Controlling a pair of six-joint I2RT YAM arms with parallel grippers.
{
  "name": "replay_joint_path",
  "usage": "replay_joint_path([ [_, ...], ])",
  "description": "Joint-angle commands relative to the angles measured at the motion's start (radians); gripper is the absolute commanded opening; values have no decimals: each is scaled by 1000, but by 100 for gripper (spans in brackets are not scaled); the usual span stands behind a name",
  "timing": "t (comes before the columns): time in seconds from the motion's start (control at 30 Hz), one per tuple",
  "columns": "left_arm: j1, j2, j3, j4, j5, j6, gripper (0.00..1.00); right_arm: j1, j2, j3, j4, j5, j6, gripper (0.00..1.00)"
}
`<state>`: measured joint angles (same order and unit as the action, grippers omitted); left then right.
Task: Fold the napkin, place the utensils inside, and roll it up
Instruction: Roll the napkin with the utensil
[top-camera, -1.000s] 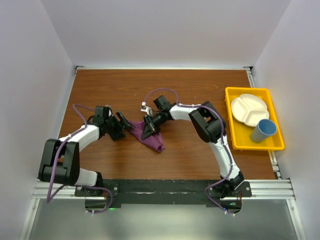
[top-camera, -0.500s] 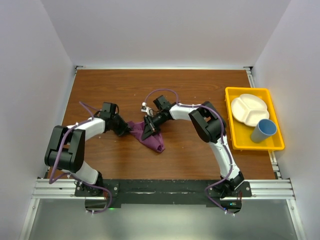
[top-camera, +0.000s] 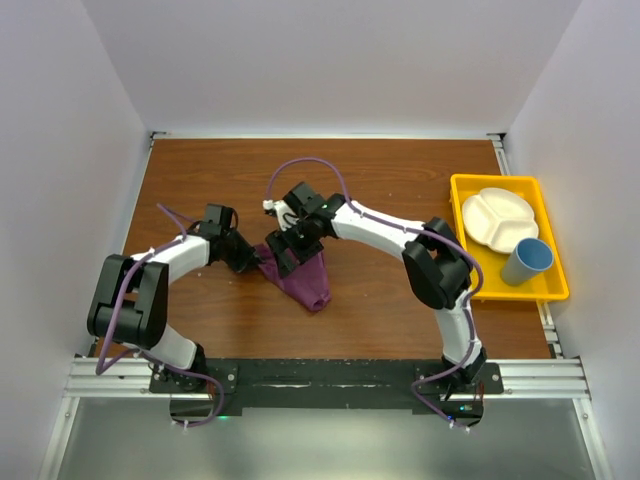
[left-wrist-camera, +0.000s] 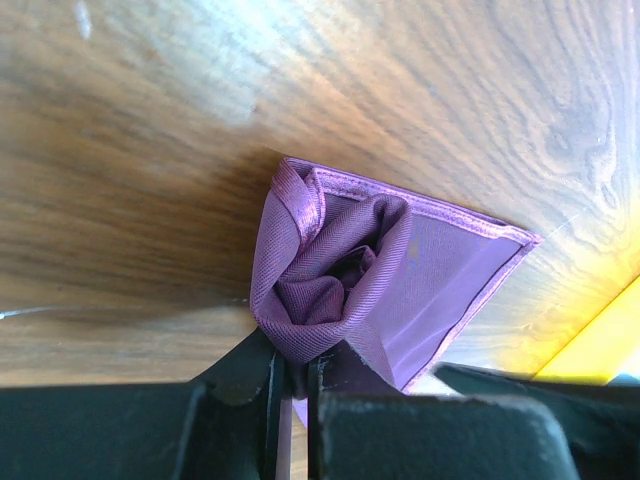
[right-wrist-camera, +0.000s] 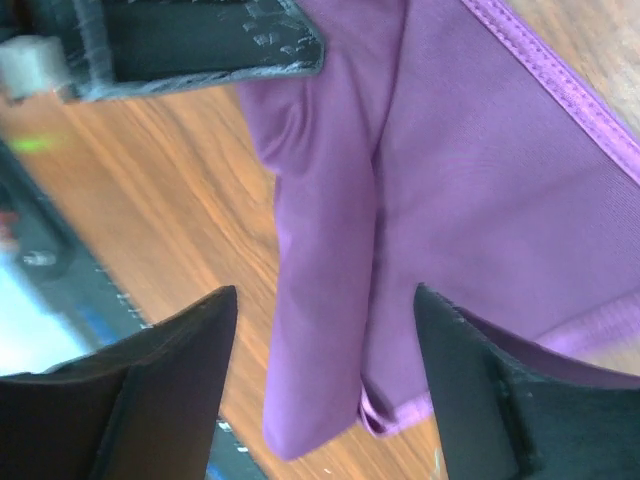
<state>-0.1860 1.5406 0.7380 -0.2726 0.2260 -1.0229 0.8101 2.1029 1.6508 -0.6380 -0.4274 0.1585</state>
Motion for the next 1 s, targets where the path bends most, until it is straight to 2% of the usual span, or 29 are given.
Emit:
replay_joint_path([
  [0.0,-6,-27,12,-43,-13,-39,0,101,-96,-22,-13,385,-48,77],
  [0.33,-7,-11,17,-71,9,-97,0,268,-55,-49,118,657,-85,74],
  [0.53,-6,3,27,-94,9,-111,0,296,-23,-111,187,722,-100,66],
  [0.67,-6,18,38,-106,12,-118,0,297,-27,-195,238,749,-93,58],
  [0.77,-3,26,43,-116,12,-124,0,299,-26,-230,259,763,-82,44],
  [0.8,-3,26,41,-114,13,-124,0,296,-26,-239,265,760,-82,37],
  [0.83,-1,32,44,-108,19,-120,0,296,-23,-243,268,756,-82,24],
  [0.9,3,35,57,-106,16,-79,0,287,-14,-240,264,705,-74,10],
  [0.93,8,38,70,-105,15,-59,11,279,-11,-238,259,675,-67,0],
  [0.97,16,38,78,-100,16,-7,20,259,-14,-241,259,643,-50,0],
])
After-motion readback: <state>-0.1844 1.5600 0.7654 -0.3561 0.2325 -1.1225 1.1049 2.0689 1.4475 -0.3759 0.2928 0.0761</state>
